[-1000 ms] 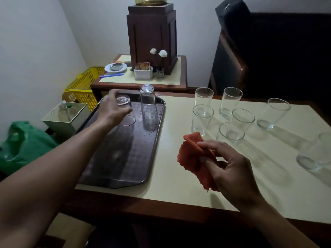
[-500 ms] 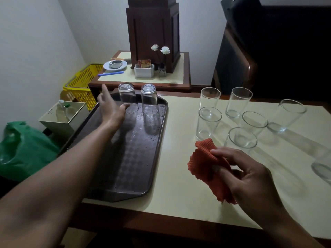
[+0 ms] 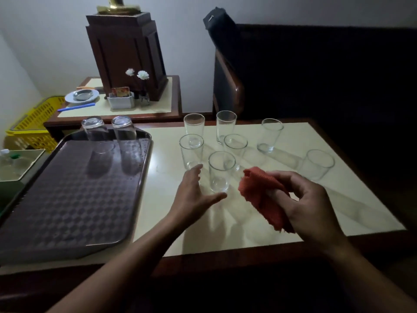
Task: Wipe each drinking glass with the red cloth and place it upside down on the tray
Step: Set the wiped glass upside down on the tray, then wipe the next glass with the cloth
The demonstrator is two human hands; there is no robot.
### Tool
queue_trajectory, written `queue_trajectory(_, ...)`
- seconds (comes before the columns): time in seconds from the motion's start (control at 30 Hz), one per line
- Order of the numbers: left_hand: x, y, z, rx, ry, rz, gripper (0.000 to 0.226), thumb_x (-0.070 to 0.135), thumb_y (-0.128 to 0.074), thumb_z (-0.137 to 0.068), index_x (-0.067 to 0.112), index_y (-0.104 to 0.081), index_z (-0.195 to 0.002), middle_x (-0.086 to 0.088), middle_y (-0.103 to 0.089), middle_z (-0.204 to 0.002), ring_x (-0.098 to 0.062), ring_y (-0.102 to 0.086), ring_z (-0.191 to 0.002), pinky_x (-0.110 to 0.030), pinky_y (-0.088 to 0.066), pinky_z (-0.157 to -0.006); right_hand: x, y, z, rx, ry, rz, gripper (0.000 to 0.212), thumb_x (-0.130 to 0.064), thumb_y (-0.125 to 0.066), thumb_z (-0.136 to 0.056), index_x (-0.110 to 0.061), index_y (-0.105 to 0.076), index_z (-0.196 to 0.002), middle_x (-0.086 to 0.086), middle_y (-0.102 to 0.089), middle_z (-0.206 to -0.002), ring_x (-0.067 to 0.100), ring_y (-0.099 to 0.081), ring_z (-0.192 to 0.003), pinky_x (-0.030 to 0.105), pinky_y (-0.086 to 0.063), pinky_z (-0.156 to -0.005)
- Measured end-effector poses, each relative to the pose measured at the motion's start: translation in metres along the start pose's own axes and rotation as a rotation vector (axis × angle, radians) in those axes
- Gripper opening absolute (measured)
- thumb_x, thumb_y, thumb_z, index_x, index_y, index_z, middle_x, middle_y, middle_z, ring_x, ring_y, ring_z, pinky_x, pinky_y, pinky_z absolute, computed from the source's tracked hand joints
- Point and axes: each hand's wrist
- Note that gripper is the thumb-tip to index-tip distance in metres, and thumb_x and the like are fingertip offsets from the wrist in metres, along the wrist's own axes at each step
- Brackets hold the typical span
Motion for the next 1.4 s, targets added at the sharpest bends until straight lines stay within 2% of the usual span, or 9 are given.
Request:
queue_trajectory(0.23, 0.022, -0.018, -0.017, 0.042, -0.008, 0.096, 0.054, 0.034, -0.091, -0.073, 0.029, -0.060, -0.118, 0.007, -0.065, -0.119, -0.016, -0.066, -0.105, -0.033, -0.057, -0.082, -0.009, 0.035, 0.010, 0.089, -0.004, -0.073, 0.023, -0.018, -0.072, -0.100, -0.038, -0.077, -0.111, -0.009, -0.080, -0.101, 0.014, -0.078, -0.085, 0.022, -0.056, -0.054)
queue_trajectory(0.43, 0.038, 0.003, 0.036, 0.009, -0.227, -0.030, 0.057, 0.025, -0.090, -0.071, 0.033, -0.058, -0.117, 0.014, -0.066, -0.114, 0.005, -0.060, -0.105, -0.013, -0.044, -0.081, -0.025, 0.040, 0.014, 0.176, -0.014, -0.030, 0.024, -0.026, -0.077, -0.097, -0.030, -0.064, -0.116, -0.006, -0.073, -0.106, 0.013, -0.076, -0.091, 0.023, -0.059, -0.055)
queue_trajectory(0.53, 0.050, 0.026, 0.065, 0.012, -0.336, -0.026, 0.066, 0.019, -0.094, -0.069, 0.043, -0.059, -0.119, 0.012, -0.063, -0.115, 0.004, -0.062, -0.110, -0.008, -0.046, -0.089, -0.038, 0.025, 0.028, 0.024, 0.175, 0.077, 0.022, -0.021, -0.081, -0.093, -0.027, -0.071, -0.111, -0.009, -0.073, -0.098, 0.010, -0.075, -0.079, 0.024, -0.061, -0.060)
queue_trajectory(0.63, 0.056, 0.054, 0.088, -0.088, -0.321, 0.093, 0.075, 0.013, -0.097, -0.066, 0.050, -0.064, -0.122, 0.007, -0.058, -0.116, -0.015, -0.066, -0.113, -0.032, -0.059, -0.096, -0.043, 0.006, 0.044, -0.246, 0.335, 0.287, 0.033, -0.020, -0.079, -0.095, -0.032, -0.076, -0.125, -0.014, -0.066, -0.119, 0.004, -0.067, -0.103, 0.019, -0.056, -0.086)
queue_trajectory(0.77, 0.057, 0.094, 0.120, -0.159, -0.154, 0.304, 0.078, 0.026, -0.100, -0.056, 0.037, -0.067, -0.126, -0.006, -0.069, -0.112, -0.028, -0.072, -0.101, -0.043, -0.063, -0.088, -0.064, 0.012, 0.059, -0.664, 0.094, 0.210, 0.058, -0.011, -0.068, -0.100, -0.043, -0.054, -0.145, -0.009, -0.070, -0.123, 0.011, -0.072, -0.102, 0.031, -0.062, -0.089)
queue_trajectory(0.9, 0.056, 0.110, 0.151, -0.176, 0.062, 0.697, 0.072, 0.038, -0.096, -0.060, 0.011, -0.065, -0.119, -0.015, -0.066, -0.104, -0.028, -0.059, -0.091, -0.031, -0.051, -0.077, -0.065, 0.005, 0.075, -0.265, 0.218, 0.151, 0.037, -0.019, -0.088, -0.086, -0.033, -0.070, -0.115, -0.012, -0.078, -0.103, 0.002, -0.076, -0.096, 0.027, -0.065, -0.083)
queue_trajectory(1.07, 0.072, 0.094, 0.196, -0.382, 0.267, 0.915, 0.067, 0.050, -0.068, -0.093, -0.008, -0.058, -0.125, -0.021, -0.061, -0.089, -0.019, -0.061, -0.067, -0.025, -0.048, -0.058, -0.049, -0.020, 0.097, -0.065, 0.952, 0.383, 0.012, -0.012, -0.083, -0.091, -0.008, -0.081, -0.102, -0.001, -0.078, -0.105, 0.012, -0.071, -0.095, 0.023, -0.059, -0.085)
queue_trajectory(1.27, 0.079, 0.105, 0.217, -0.279, 0.304, 0.969, 0.060, 0.030, -0.074, -0.084, 0.000, -0.054, -0.131, -0.023, -0.069, -0.113, -0.030, -0.064, -0.089, -0.034, -0.052, -0.075, -0.042, -0.004, 0.108, -0.460, 0.923, 0.503, 0.063, 0.011, -0.061, -0.095, -0.018, -0.059, -0.151, 0.008, -0.048, -0.163, 0.018, -0.051, -0.148, 0.029, -0.045, -0.120)
queue_trajectory(1.4, 0.089, 0.115, 0.226, -0.282, 0.187, 0.842, 0.053, 0.017, -0.079, -0.077, 0.016, -0.059, -0.126, -0.020, -0.067, -0.105, -0.033, -0.059, -0.086, -0.038, -0.054, -0.070, -0.043, -0.008, 0.119, -0.651, 0.740, 0.409, 0.082, 0.018, -0.065, -0.087, -0.026, -0.054, -0.155, -0.009, -0.036, -0.171, 0.009, -0.037, -0.156, 0.044, -0.036, -0.127)
Point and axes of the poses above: each hand's wrist, its own z-axis away from the middle knuckle, its own y-axis out of the back of the hand, x = y × z
